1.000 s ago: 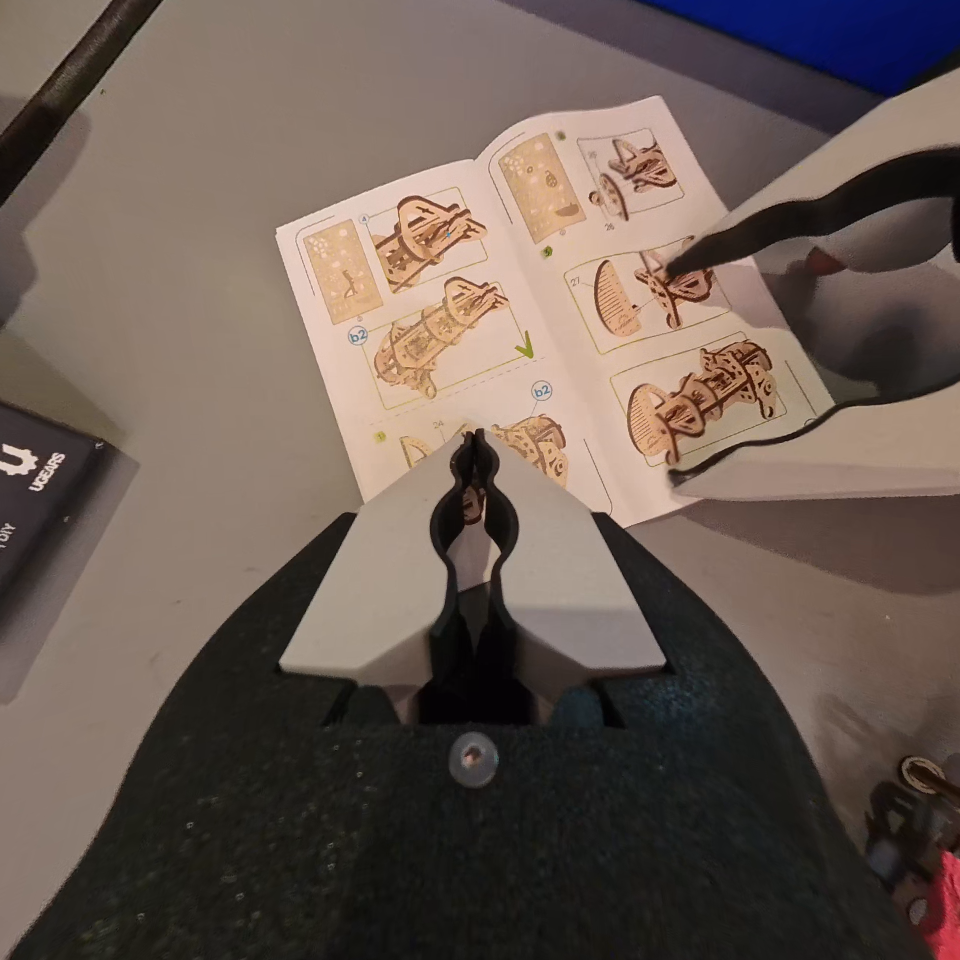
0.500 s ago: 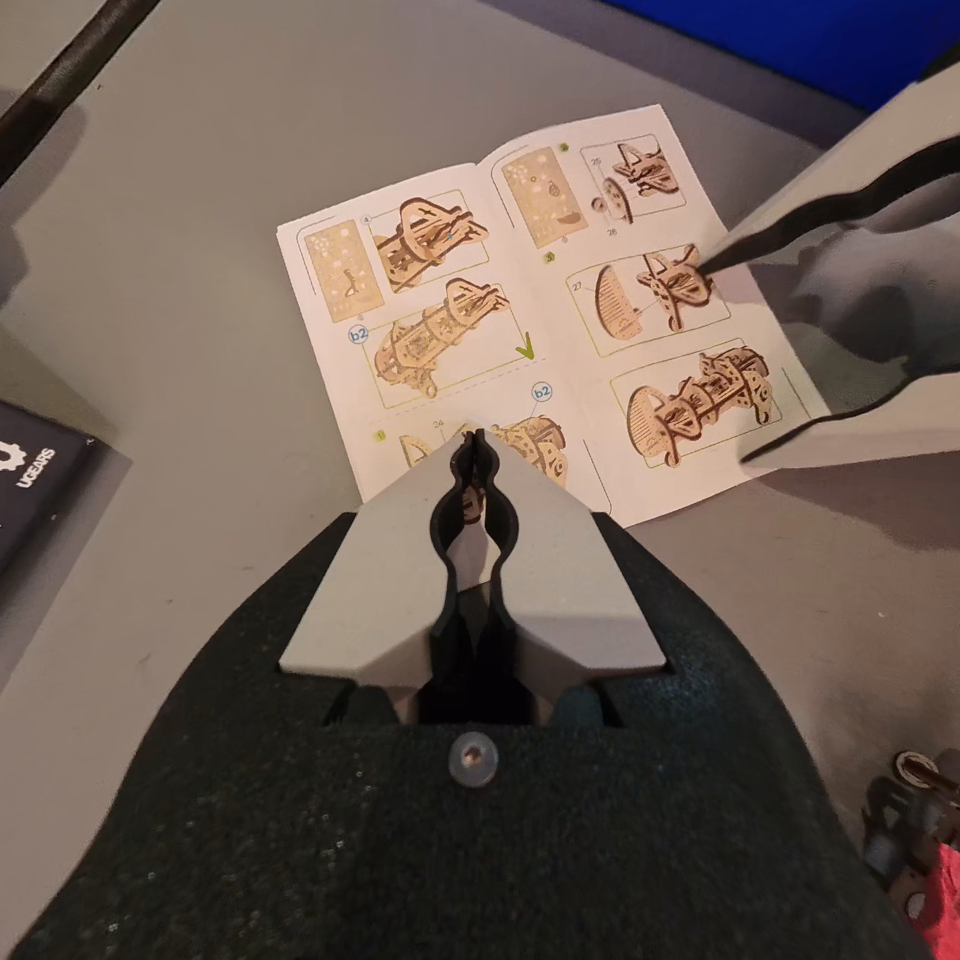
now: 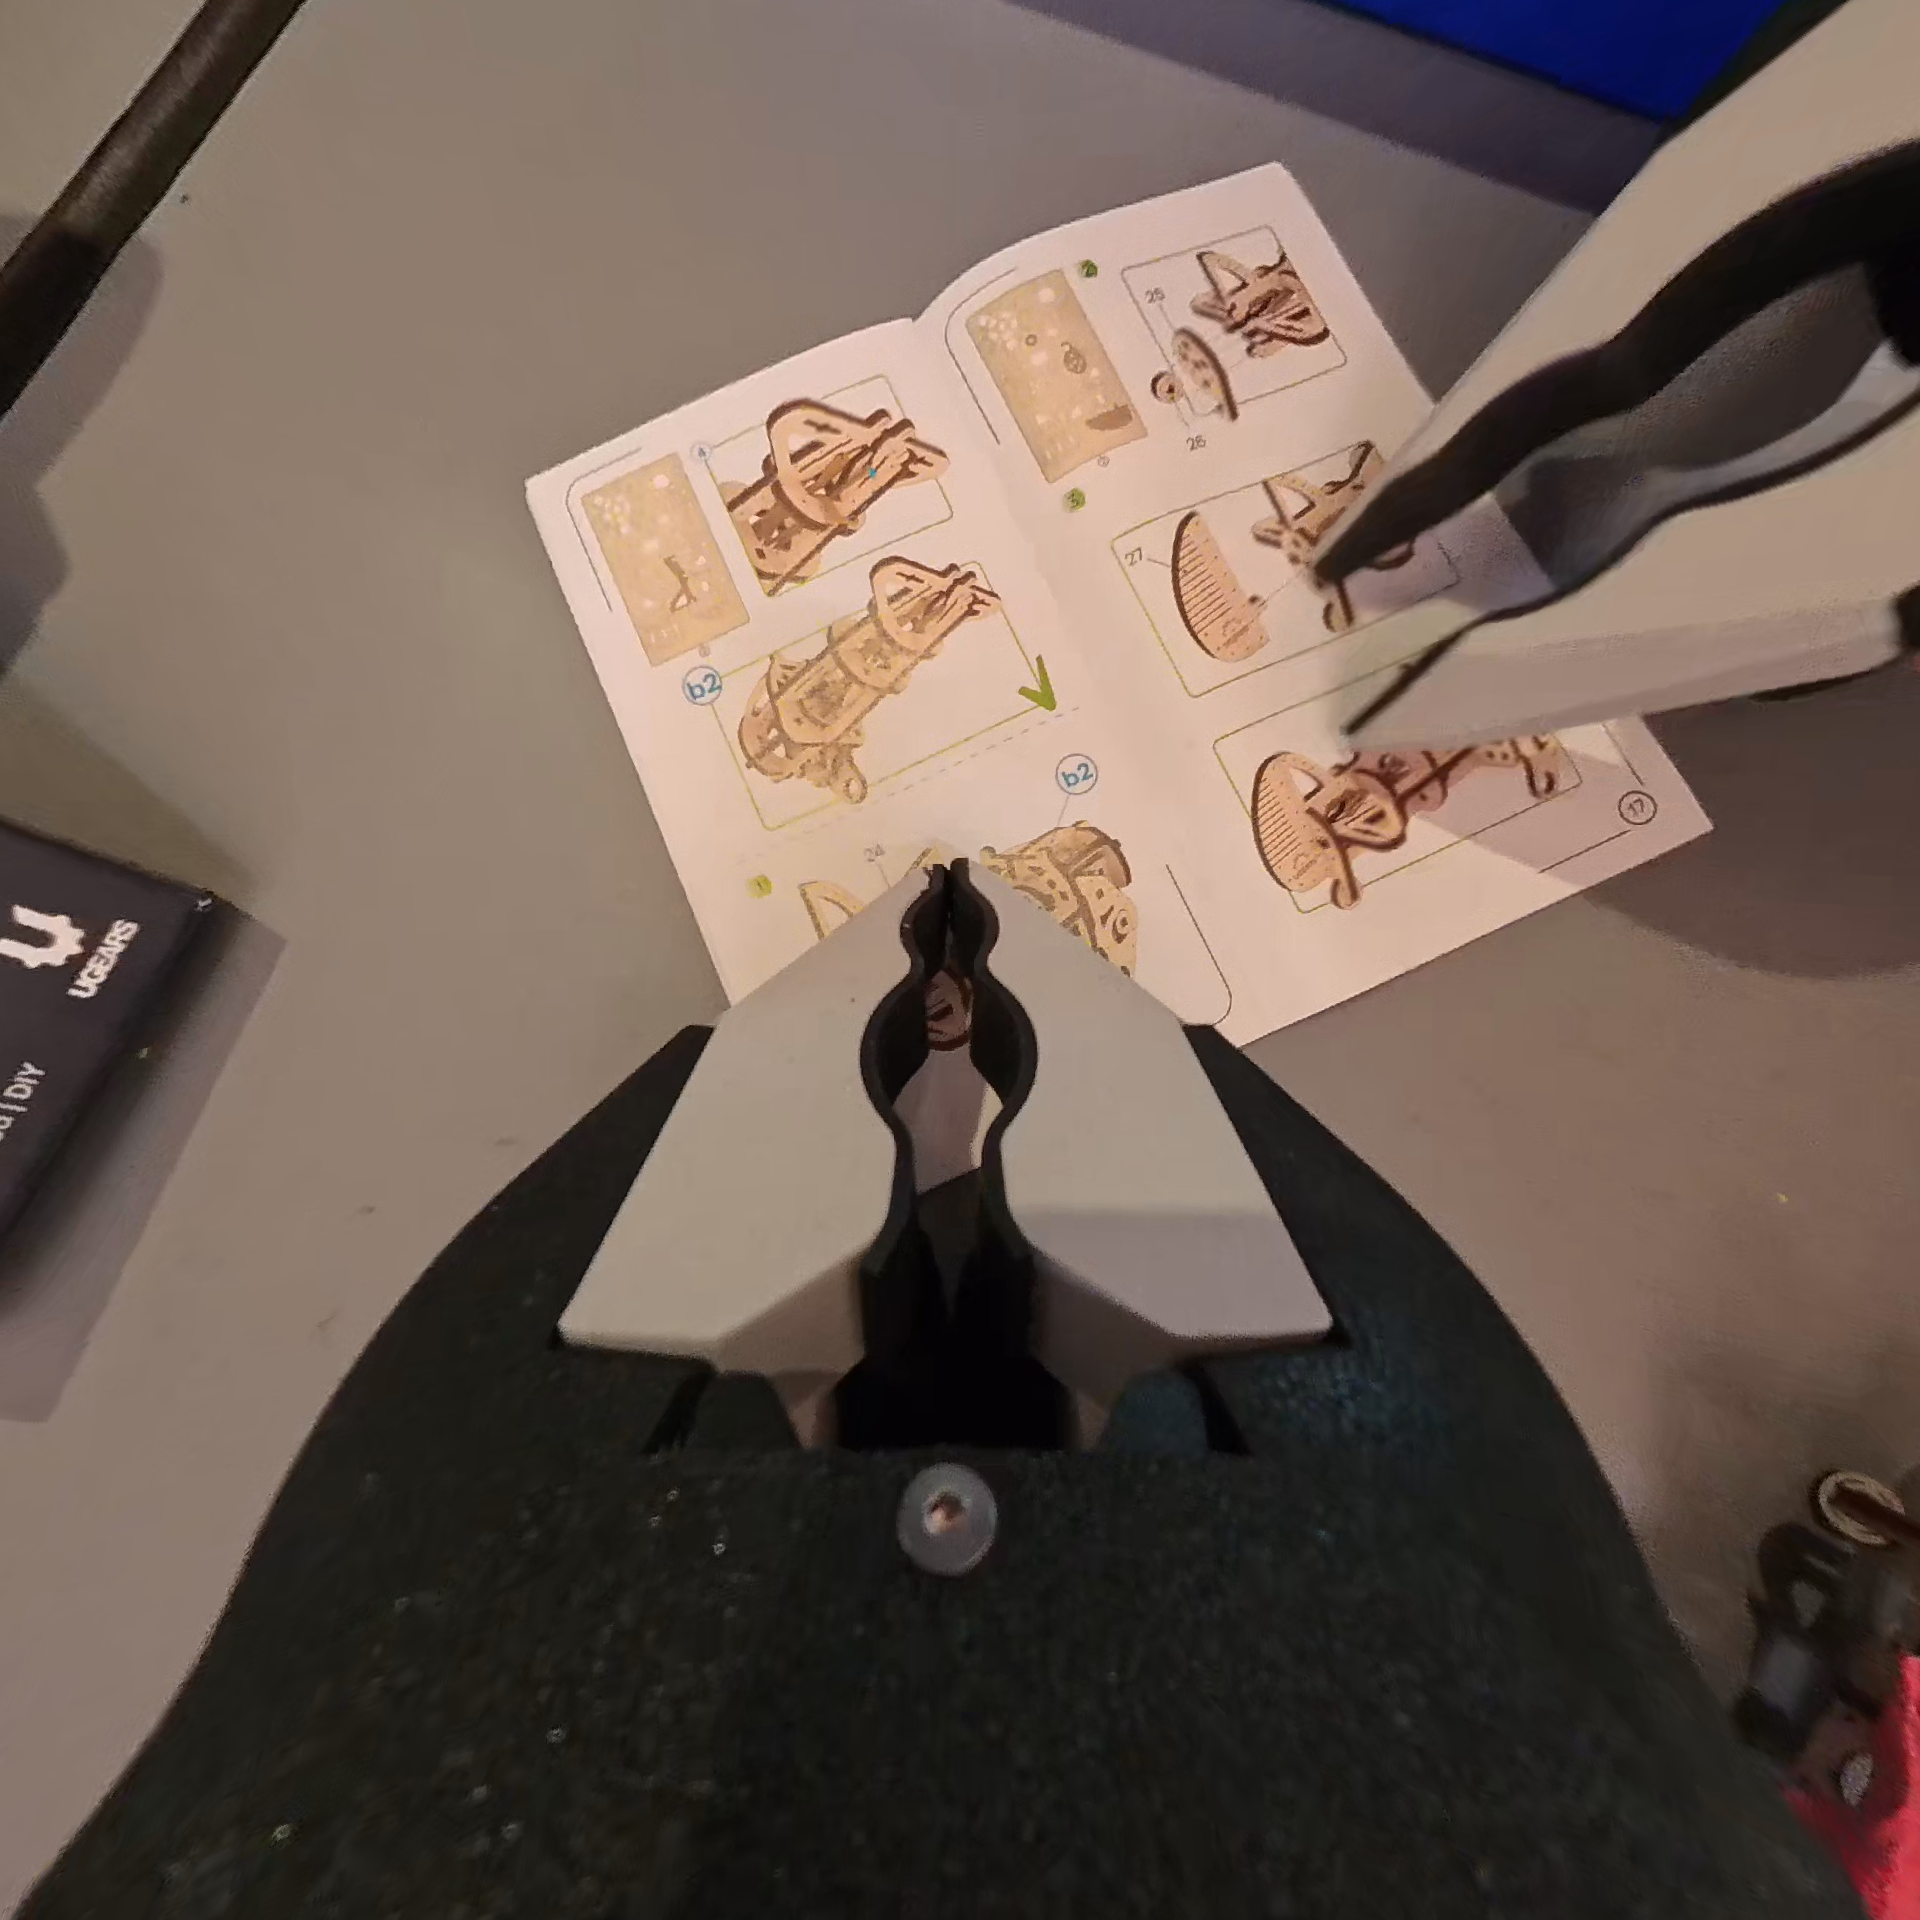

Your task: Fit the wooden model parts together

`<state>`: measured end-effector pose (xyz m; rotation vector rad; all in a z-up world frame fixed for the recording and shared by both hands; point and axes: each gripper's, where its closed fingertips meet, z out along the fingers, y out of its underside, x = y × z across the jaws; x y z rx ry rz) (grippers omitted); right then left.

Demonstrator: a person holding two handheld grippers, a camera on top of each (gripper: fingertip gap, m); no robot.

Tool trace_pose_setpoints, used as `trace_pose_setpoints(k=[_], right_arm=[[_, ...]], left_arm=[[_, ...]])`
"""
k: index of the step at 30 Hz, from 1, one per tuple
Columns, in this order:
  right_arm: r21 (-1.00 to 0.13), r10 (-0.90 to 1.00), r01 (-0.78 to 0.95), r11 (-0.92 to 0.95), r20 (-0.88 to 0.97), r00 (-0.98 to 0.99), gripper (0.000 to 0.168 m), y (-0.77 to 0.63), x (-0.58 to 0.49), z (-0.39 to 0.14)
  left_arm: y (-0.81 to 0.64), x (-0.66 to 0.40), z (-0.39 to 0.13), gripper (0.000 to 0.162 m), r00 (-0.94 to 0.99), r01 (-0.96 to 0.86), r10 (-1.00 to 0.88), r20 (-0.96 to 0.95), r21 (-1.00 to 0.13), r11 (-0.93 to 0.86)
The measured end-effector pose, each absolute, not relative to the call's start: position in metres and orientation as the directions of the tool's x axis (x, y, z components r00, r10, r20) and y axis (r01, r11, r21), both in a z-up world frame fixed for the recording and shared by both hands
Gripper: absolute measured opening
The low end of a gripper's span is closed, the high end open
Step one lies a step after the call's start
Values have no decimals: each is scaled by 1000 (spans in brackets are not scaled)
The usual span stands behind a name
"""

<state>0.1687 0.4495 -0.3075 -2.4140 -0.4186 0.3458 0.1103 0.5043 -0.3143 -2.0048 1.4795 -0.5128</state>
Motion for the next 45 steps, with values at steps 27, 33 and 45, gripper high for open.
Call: trace_pose_setpoints(k=[27,33,45], right_arm=[[-669,439,443,-597,189,878,94,438,137,-263],[-738,497,552,-388,337,800,72,460,125,-182],[-566,628,539,-624,48,777,79,439,155,-315]], left_arm=[[513,108,-314,0,331,-743,-940,-85,-638,-204],[511,106,-314,0,378,-709,-922,-76,-665,-236],[509,97,-314,0,417,-678,-908,-34,-677,-286]])
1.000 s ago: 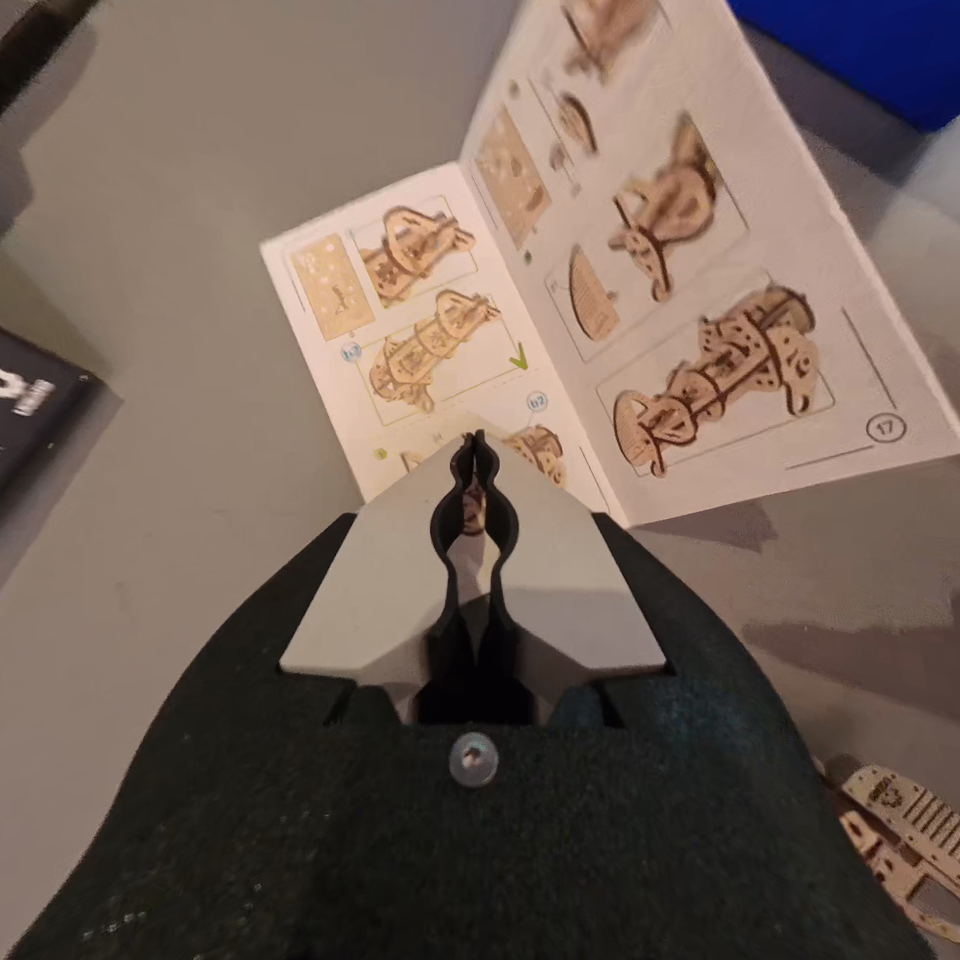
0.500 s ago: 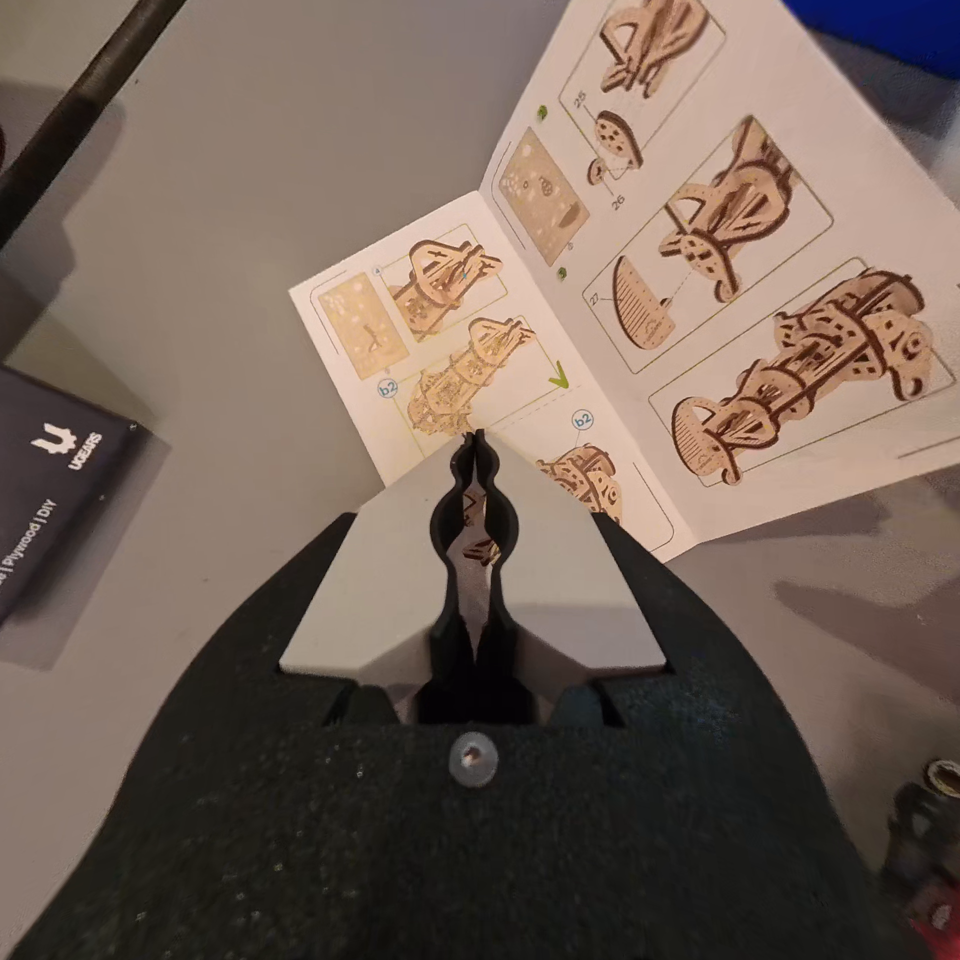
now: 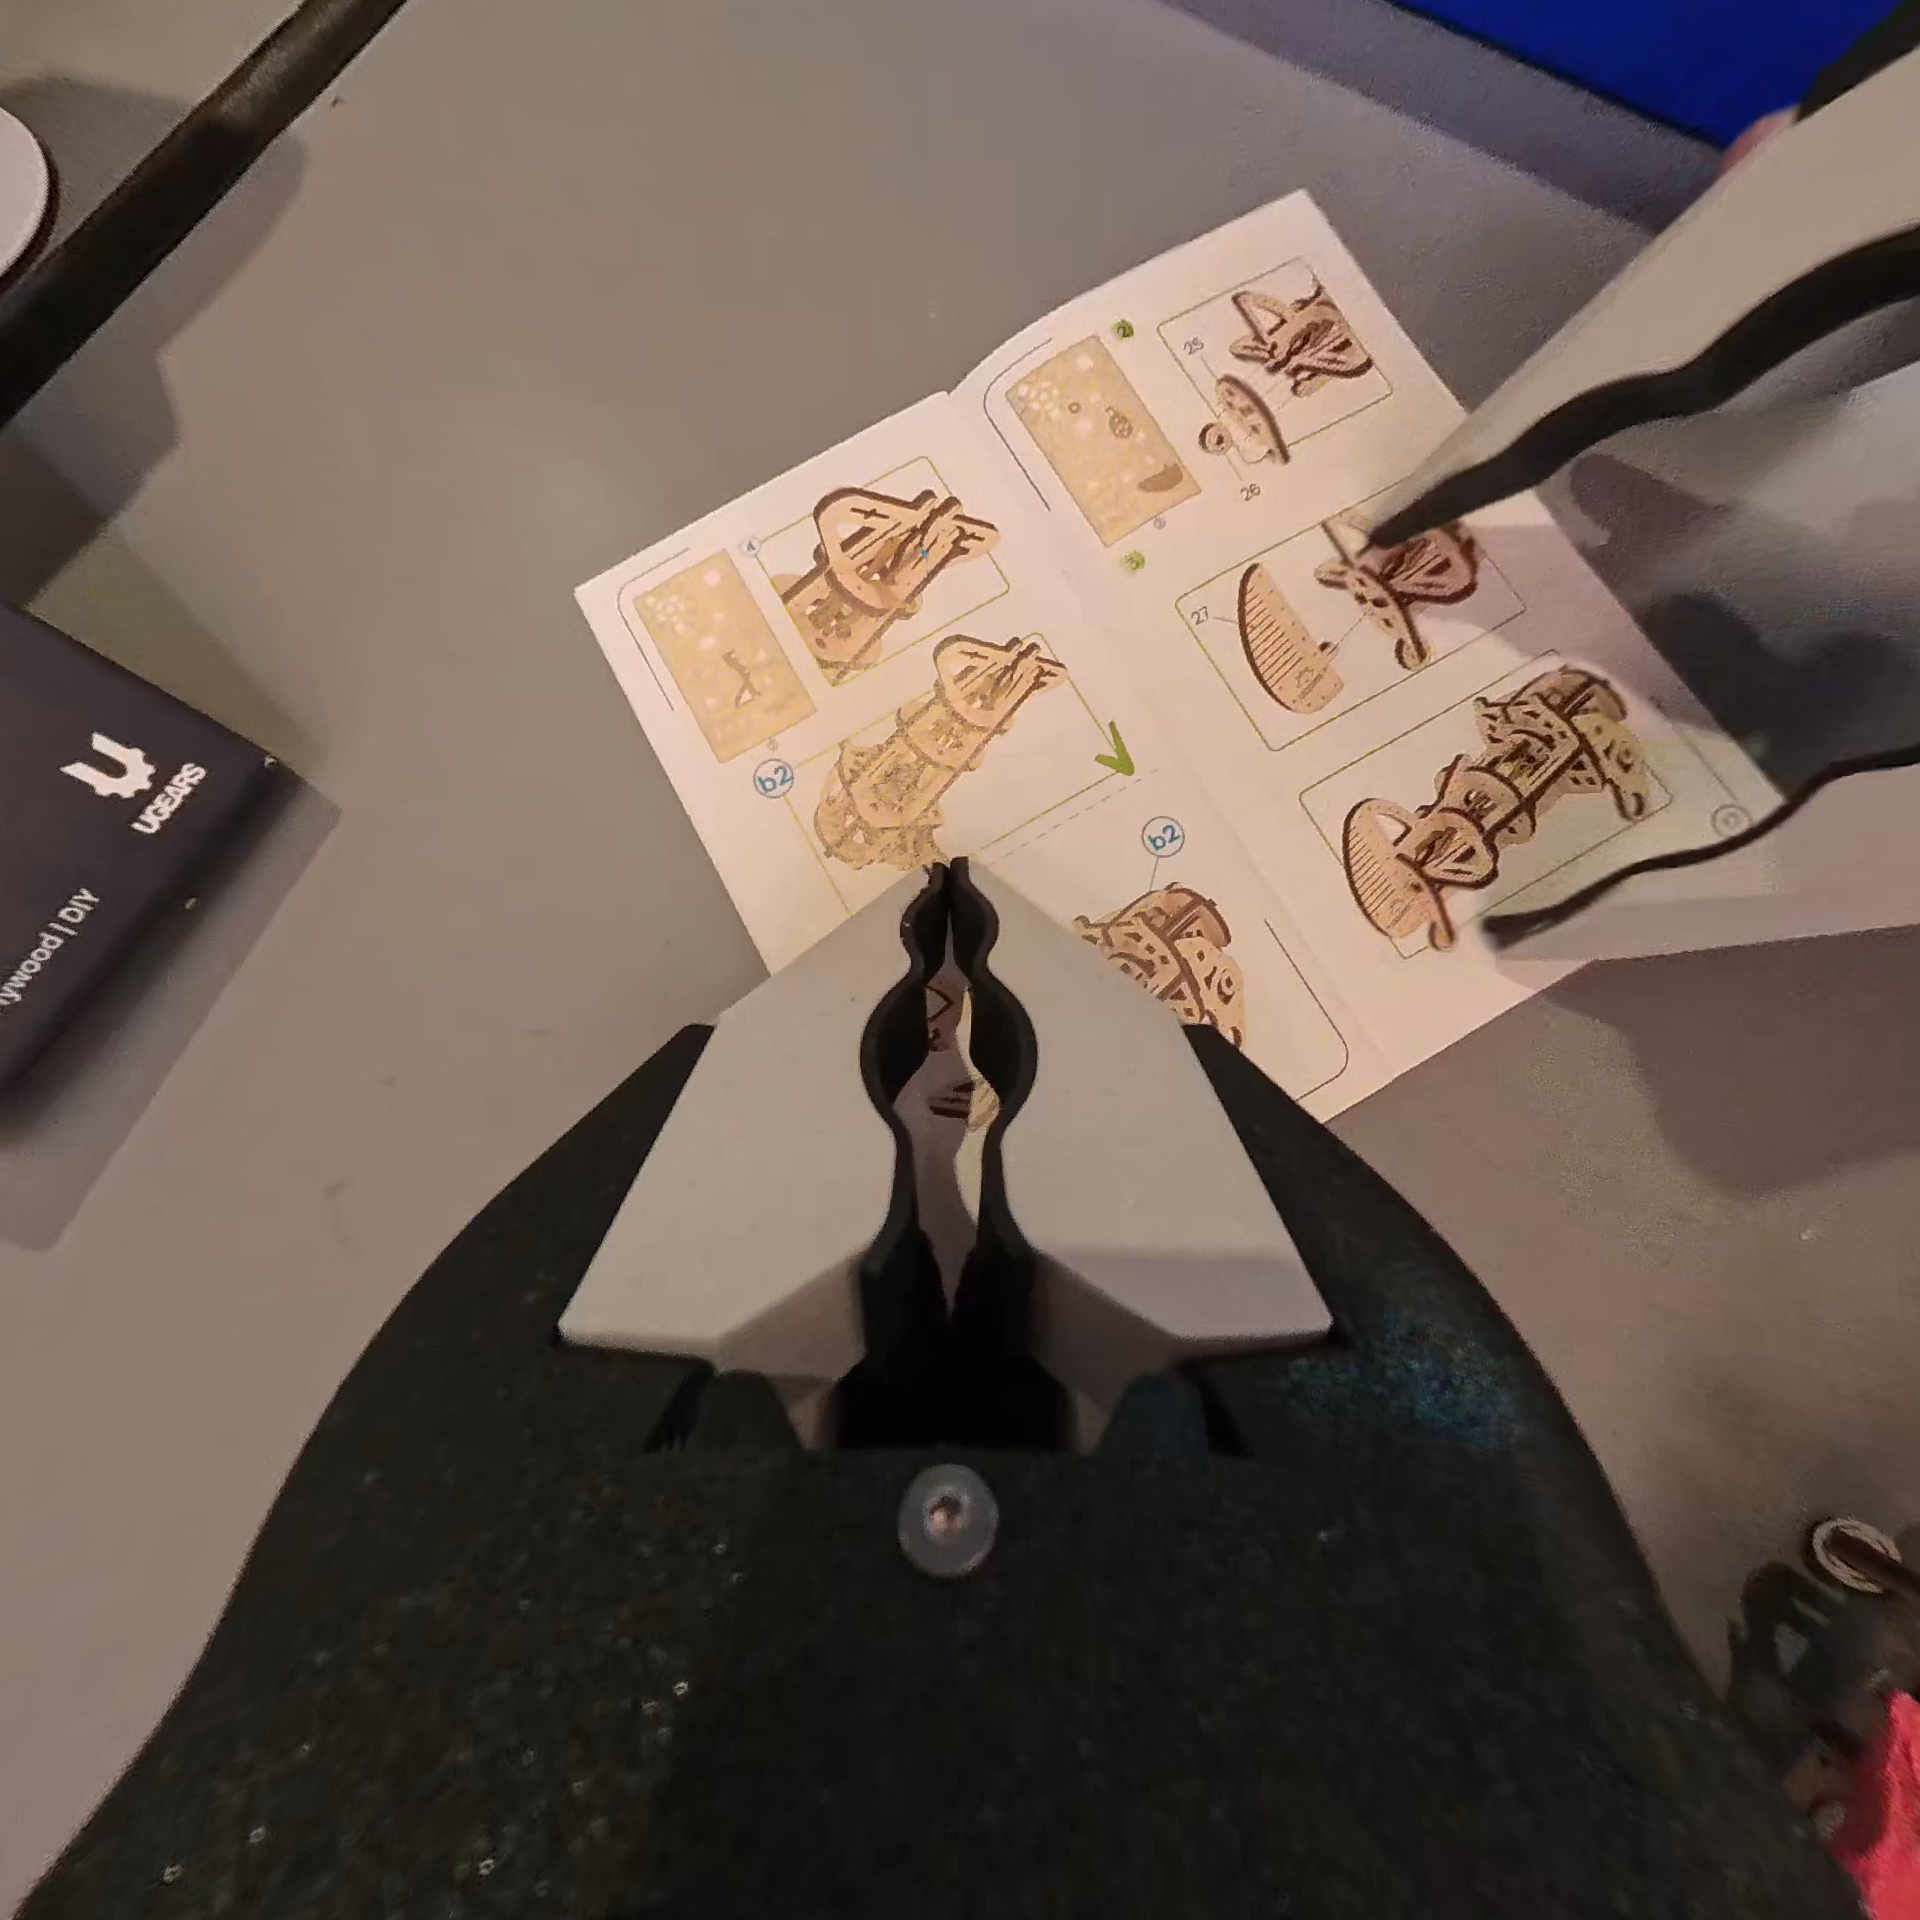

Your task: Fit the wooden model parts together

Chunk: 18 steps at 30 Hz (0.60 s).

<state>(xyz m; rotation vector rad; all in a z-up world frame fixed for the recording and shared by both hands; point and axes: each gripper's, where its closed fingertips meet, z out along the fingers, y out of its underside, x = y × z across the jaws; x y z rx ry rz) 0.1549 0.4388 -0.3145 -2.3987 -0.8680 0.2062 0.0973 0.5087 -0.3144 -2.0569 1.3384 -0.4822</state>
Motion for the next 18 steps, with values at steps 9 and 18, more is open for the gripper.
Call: trace_pose_setpoints(k=[9,18], right_arm=[[-519,731,625,-583,0,682,54,427,147,-315],[-549,485,362,-753,-91,870,0,444,185,-304]], left_arm=[[508,98,-314,0,424,-684,-904,-52,-672,-282],[508,98,-315,0,420,-699,-902,-99,-669,-252]])
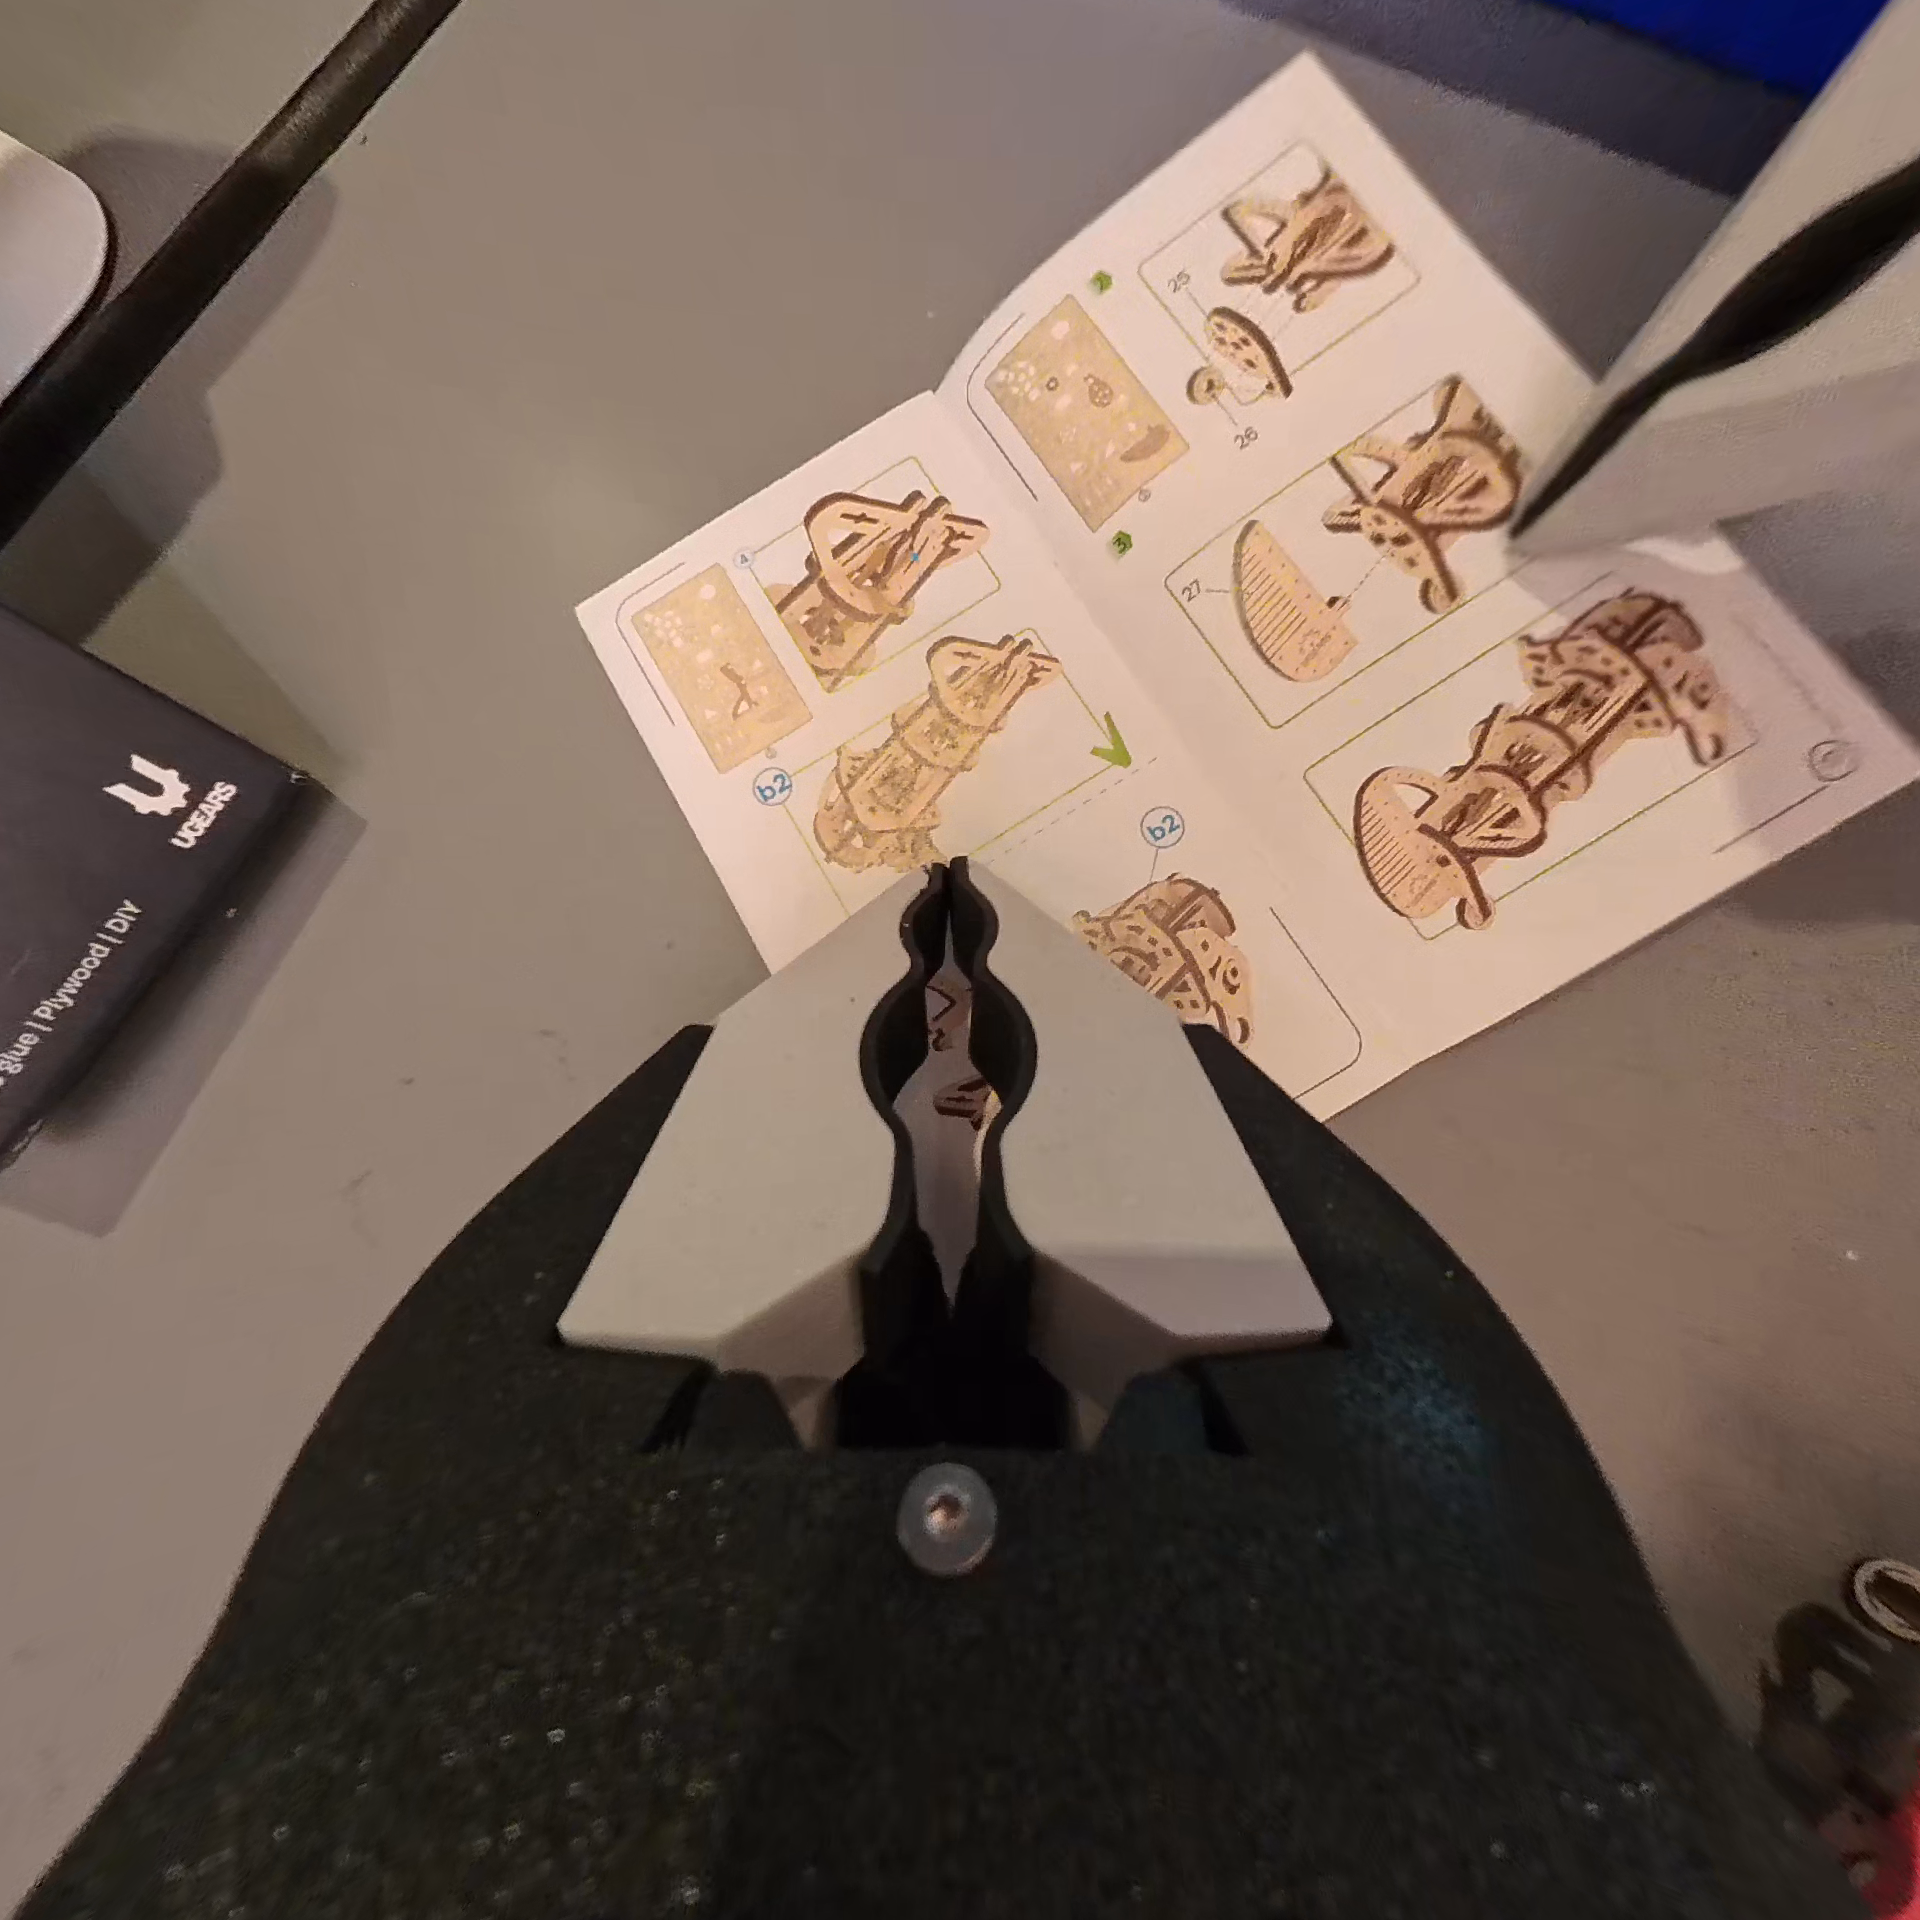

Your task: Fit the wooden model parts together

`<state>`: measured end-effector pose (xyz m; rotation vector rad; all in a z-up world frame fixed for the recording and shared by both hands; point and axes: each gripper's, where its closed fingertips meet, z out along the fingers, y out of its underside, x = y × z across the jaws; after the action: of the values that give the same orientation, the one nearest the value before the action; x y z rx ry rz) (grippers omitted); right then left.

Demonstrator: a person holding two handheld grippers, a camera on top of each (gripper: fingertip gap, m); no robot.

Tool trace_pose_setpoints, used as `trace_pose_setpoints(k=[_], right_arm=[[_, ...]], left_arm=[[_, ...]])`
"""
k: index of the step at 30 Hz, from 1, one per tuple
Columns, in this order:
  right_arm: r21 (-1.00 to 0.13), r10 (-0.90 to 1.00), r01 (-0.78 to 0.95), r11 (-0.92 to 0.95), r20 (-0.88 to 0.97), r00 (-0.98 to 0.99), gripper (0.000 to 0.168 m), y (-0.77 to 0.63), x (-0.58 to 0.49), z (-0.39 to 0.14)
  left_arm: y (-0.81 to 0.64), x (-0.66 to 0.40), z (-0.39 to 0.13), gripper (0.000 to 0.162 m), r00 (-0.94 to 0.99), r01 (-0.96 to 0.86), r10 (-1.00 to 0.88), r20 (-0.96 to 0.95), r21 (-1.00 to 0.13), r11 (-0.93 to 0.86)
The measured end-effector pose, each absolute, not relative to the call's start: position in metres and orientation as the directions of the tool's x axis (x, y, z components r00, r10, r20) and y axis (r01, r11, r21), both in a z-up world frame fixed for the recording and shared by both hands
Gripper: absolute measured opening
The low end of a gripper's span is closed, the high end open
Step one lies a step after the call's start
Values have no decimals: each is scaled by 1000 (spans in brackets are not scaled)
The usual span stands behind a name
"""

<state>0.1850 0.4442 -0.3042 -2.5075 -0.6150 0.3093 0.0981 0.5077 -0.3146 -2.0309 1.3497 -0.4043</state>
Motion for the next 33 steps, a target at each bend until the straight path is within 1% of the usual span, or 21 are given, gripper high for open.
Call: trace_pose_setpoints(k=[1,5,11,14,19,21,24,27,29,31,32,33], right_arm=[[-514,482,382,-768,-72,873,0,442,188,-313],[-501,480,404,-765,-25,877,0,444,188,-316],[-546,455,397,-738,32,890,0,445,186,-315],[-586,443,350,-731,-17,897,0,450,177,-315],[-617,442,310,-724,-69,894,0,467,158,-314],[-654,424,258,-711,-106,899,0,476,152,-310],[-676,423,157,-720,-248,872,0,483,139,-306],[-642,428,61,-765,-435,792,5,483,121,-305],[-622,417,21,-782,-499,760,7,483,116,-307],[-644,425,8,-765,-496,757,9,482,118,-300],[-677,428,-2,-736,-468,773,13,482,123,-292],[-716,423,-17,-698,-432,796,21,482,130,-284]], left_arm=[[508,98,-315,0,418,-701,-903,-101,-668,-250],[508,98,-315,0,414,-706,-904,-110,-665,-243],[508,98,-315,0,427,-706,-893,-142,-670,-231],[508,98,-315,0,429,-705,-892,-145,-671,-230],[508,98,-315,0,431,-706,-892,-135,-667,-240],[511,96,-315,0,441,-711,-888,-132,-656,-255],[510,94,-314,0,451,-701,-889,-77,-647,-300],[503,94,-313,1,456,-661,-889,44,-652,-371],[504,93,-314,2,469,-644,-882,56,-661,-384],[502,90,-314,7,464,-663,-885,40,-646,-377],[502,89,-312,10,462,-672,-887,26,-643,-369],[504,87,-308,13,465,-668,-885,17,-649,-363]])
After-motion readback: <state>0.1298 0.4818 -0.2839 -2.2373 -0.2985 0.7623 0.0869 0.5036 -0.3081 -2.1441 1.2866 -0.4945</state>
